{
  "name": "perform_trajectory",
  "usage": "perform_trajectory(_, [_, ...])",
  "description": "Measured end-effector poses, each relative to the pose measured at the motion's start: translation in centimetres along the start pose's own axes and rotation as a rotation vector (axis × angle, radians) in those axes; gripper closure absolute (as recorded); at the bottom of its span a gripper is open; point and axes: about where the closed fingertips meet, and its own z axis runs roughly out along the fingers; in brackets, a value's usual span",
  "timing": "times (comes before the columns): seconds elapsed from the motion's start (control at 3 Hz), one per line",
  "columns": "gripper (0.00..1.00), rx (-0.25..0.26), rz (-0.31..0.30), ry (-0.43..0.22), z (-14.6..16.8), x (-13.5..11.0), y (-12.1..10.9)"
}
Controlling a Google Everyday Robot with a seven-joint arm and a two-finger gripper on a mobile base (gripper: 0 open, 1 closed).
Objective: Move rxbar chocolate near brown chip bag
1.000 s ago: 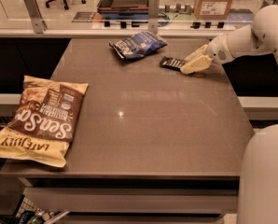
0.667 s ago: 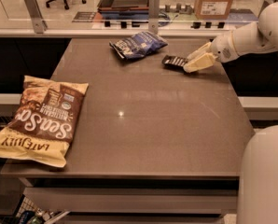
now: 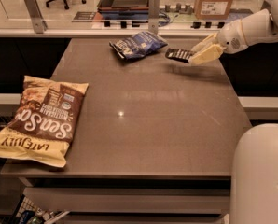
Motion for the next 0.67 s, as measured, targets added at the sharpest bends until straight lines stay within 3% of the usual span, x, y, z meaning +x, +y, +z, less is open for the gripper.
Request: perform_trajectory(0.67, [1.00, -0.033, -0.053, 0.070, -1.0, -2.7, 2.0])
